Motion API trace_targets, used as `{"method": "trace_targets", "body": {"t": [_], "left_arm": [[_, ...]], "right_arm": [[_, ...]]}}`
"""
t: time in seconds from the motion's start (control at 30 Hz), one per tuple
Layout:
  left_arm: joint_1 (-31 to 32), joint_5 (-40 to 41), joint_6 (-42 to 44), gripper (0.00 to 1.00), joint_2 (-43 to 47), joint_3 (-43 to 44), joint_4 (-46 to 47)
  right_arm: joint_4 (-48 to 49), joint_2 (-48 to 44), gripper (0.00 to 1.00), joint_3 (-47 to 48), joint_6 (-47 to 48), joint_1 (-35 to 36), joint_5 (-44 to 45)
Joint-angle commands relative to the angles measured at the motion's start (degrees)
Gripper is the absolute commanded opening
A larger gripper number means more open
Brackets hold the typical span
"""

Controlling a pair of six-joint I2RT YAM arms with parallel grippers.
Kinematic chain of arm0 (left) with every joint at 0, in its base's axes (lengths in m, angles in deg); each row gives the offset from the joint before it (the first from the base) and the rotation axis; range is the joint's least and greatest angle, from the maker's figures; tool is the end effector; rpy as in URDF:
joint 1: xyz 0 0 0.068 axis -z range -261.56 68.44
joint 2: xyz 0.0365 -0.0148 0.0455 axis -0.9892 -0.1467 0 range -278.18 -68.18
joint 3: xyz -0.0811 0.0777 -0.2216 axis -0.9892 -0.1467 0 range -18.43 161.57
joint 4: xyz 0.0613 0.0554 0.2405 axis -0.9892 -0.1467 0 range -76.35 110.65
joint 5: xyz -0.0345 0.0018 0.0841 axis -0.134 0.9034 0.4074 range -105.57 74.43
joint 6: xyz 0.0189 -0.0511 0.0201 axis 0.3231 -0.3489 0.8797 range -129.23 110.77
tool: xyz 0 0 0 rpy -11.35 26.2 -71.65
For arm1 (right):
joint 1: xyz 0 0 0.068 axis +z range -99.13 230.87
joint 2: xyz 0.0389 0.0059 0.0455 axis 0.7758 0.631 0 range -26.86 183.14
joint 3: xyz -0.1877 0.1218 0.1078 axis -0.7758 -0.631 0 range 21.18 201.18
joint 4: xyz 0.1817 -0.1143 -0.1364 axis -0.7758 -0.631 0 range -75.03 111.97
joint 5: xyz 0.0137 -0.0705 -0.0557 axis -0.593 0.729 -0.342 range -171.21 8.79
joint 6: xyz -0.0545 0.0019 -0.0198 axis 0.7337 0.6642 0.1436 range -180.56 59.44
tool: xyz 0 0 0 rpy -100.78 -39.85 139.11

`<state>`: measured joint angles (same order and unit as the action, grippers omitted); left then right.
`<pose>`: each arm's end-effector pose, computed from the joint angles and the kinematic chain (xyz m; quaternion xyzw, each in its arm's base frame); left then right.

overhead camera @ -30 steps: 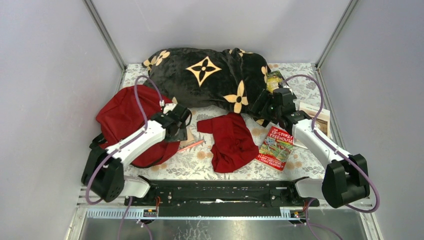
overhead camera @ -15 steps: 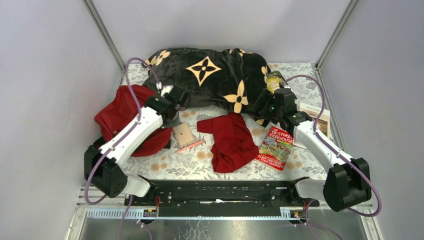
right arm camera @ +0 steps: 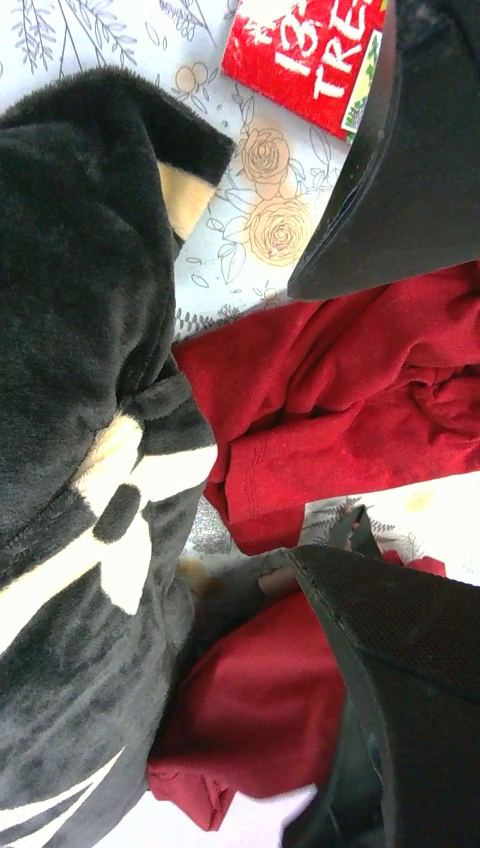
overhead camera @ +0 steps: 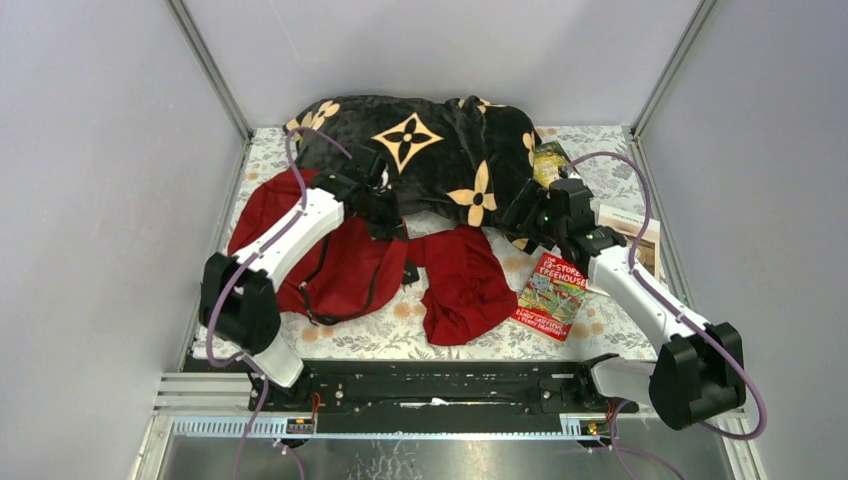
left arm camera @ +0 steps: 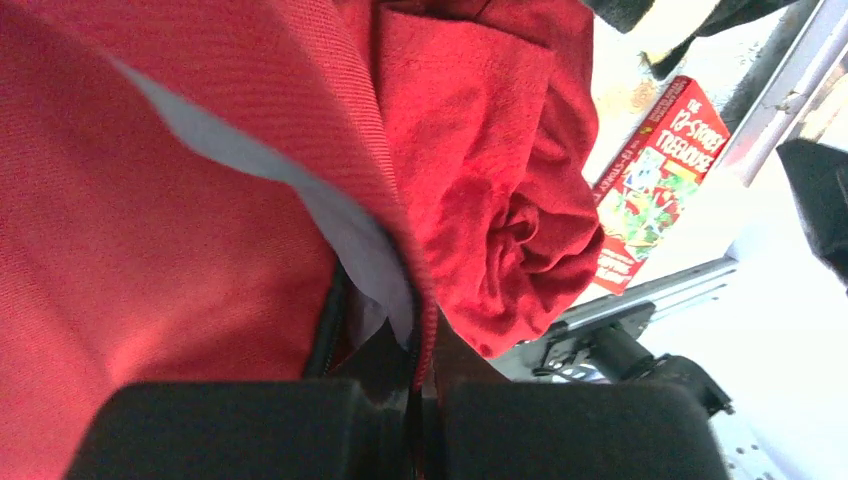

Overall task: Pack the student bag
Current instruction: Adjust the student bag at the center of the board.

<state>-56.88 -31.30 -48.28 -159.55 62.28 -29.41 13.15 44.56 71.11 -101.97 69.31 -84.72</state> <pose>0.2914 -0.1463 0.2676 -0.0855 0.9552 -0.2446 0.1427 0.2709 0.0931 0.2503 0.1576 0.8526 0.2711 0.4180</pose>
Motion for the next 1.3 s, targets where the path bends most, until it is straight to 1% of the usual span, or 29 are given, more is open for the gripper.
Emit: {"method": "trace_targets", "body": {"t": [0.0,0.03,0.07,0.1,0.13,0.23,0.3,0.33,0.4,0.47,0.53,0.63,0.7,0.73,0.8,0.87,0.93,0.97,1.0,1.1,1.23,1.27], "left_arm": [[0.42,-9.07,-8.03,0.07,-1.45,-1.24,18.33],[0.42,-7.93,-7.65,0.29,-1.75,-0.55,18.83],[0.45,-7.02,-6.64,0.71,-1.80,0.31,18.54],[0.45,-5.90,-5.44,0.95,-1.64,1.01,17.78],[0.45,-4.98,-3.76,0.98,-1.06,1.48,17.33],[0.41,-0.59,1.50,0.99,3.26,0.58,16.82],[0.13,3.79,5.25,0.99,6.92,-0.87,15.80],[-0.58,4.87,6.51,0.99,8.70,-2.07,15.36],[-3.80,7.92,7.30,0.99,11.70,-5.97,14.87],[-9.26,6.92,7.36,0.99,13.69,-10.58,14.67],[-11.93,5.64,8.21,0.99,15.53,-14.82,14.57],[-11.05,5.22,12.70,0.99,18.03,-18.57,12.17],[-8.54,8.94,13.81,0.99,20.34,-20.97,11.12],[-6.82,10.14,14.17,0.99,21.34,-22.03,10.91],[-2.96,11.94,13.96,0.99,22.84,-23.60,10.98],[1.99,14.97,13.14,0.96,23.94,-24.87,12.58],[8.19,23.03,12.87,0.94,24.55,-25.45,13.56],[10.42,26.24,12.84,0.94,24.50,-25.42,13.64],[11.84,27.74,13.36,0.94,24.24,-25.46,13.68],[16.00,28.89,15.49,0.92,23.48,-26.24,13.75],[21.51,33.03,17.18,0.92,23.45,-28.09,15.25],[21.91,33.73,16.89,0.91,22.93,-28.40,15.63]], "right_arm": [[0.44,-5.05,1.00,-2.08,-0.17,0.55,2.91],[0.06,-5.59,1.00,-2.30,-0.08,0.55,2.70],[0.21,-6.16,1.00,-2.54,0.35,0.49,1.37],[0.55,-6.69,1.00,-2.68,0.90,0.56,-0.10],[0.87,-7.24,1.00,-2.84,1.28,0.81,-1.50],[1.79,-8.74,1.00,-3.04,2.37,3.25,-3.15],[2.29,-8.34,1.00,-2.16,3.18,7.14,-1.78],[1.77,-7.49,1.00,-0.89,3.79,10.53,0.18],[1.01,-3.83,1.00,2.83,4.77,17.21,3.00],[0.45,1.29,1.00,6.36,4.53,22.36,5.33],[1.43,6.03,1.00,8.31,3.80,26.14,7.58],[5.25,10.67,1.00,9.01,1.70,30.14,12.17],[8.08,13.23,0.99,9.24,-0.53,30.23,12.23],[9.58,14.63,0.97,9.96,-0.59,30.20,12.00],[9.24,17.67,0.91,12.35,0.30,30.24,11.34],[6.96,21.37,0.82,14.46,1.03,30.25,11.34],[5.08,23.78,0.66,16.16,1.72,30.26,11.85],[5.10,24.34,0.61,16.16,1.59,30.19,11.92],[5.82,24.53,0.56,15.74,1.31,30.10,11.73],[7.31,24.01,0.48,14.70,0.76,30.16,11.26],[7.39,22.63,0.26,13.83,0.63,30.16,12.97],[7.88,22.14,0.23,13.49,0.70,30.15,13.37]]}}
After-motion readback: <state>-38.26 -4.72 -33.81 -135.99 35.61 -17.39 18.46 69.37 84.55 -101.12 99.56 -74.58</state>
